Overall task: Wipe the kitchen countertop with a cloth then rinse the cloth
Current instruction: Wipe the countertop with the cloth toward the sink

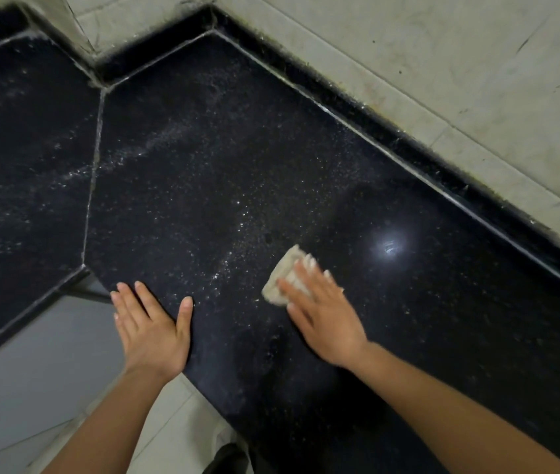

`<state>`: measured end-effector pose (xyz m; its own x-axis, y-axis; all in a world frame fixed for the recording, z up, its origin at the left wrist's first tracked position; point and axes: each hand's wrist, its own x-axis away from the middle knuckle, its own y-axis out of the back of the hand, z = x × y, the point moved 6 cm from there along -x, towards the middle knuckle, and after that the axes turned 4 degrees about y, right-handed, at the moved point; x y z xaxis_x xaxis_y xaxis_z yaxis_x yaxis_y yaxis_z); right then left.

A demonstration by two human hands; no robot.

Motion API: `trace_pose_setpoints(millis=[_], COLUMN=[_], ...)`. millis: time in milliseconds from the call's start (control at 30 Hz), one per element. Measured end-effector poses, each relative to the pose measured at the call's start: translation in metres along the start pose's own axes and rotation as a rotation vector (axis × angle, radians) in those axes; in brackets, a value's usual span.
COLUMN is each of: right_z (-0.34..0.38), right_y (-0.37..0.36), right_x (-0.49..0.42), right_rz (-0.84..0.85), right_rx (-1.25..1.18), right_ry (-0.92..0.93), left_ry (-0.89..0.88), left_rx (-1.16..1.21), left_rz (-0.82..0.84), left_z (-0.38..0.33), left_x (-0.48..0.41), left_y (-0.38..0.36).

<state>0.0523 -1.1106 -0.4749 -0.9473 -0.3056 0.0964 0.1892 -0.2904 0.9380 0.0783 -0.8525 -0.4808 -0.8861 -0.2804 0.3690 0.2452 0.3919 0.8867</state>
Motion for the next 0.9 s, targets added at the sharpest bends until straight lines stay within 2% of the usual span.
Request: trace_pose_setpoints(millis=[133, 200, 267, 300, 400, 467, 533, 600, 667, 767, 833, 867, 900], right_z=[-0.003, -0.034, -0.074, -0.095, -0.152, -0.161, -0.147, -0.117, -0.073, -0.021, -0.023, -0.041, -0.065], right_y=[-0.002, 0.006, 0.028, 0.041, 0.060, 0.062, 0.056, 0.044, 0.031, 0.008, 0.010, 0.011, 0.016], right_x=[0.010, -0.008, -0.032, -0.039, -0.043, -0.041, -0.040, -0.035, -0.021, 0.019, 0.035, 0.036, 0.033], right_rz=[0.144, 0.164, 0.066, 0.004, -0.045, -0.118, -0.167, -0.193, -0.167, 0.029, 0.093, 0.115, 0.110], right_rx=[0.136, 0.247, 0.283, 0.252, 0.090, -0.001, -0.031, 0.003, 0.054, 0.064, 0.122, 0.178, 0.231], right_ry=[0.285, 0.252, 0.055, -0.084, -0.562, -0.742, -0.822, -0.743, -0.504, -0.117, 0.094, 0.119, 0.055], left_ry=[0.019, 0.015, 0.011, 0.012, 0.014, 0.015, 0.017, 0.019, 0.018, 0.016, 0.014, 0.014, 0.014], left_rx=[-0.023, -0.023, -0.027, -0.031, -0.035, -0.036, -0.036, -0.029, -0.022, -0.019, -0.028, -0.032, -0.036], left_rz=[0.042, 0.036, 0.034, 0.036, 0.051, 0.068, 0.078, 0.083, 0.079, 0.072, 0.073, 0.075, 0.078], left_z=[0.001, 0.001, 0.000, 0.000, 0.001, 0.001, 0.001, 0.001, 0.000, -0.001, -0.001, -0.001, -0.002], left_x=[-0.001, -0.001, 0.000, 0.000, -0.001, -0.001, -0.002, -0.002, -0.002, -0.001, 0.000, 0.000, 0.000], left_y=[0.001, 0.001, 0.001, 0.001, 0.001, 0.001, 0.001, 0.001, 0.001, 0.003, 0.003, 0.003, 0.004])
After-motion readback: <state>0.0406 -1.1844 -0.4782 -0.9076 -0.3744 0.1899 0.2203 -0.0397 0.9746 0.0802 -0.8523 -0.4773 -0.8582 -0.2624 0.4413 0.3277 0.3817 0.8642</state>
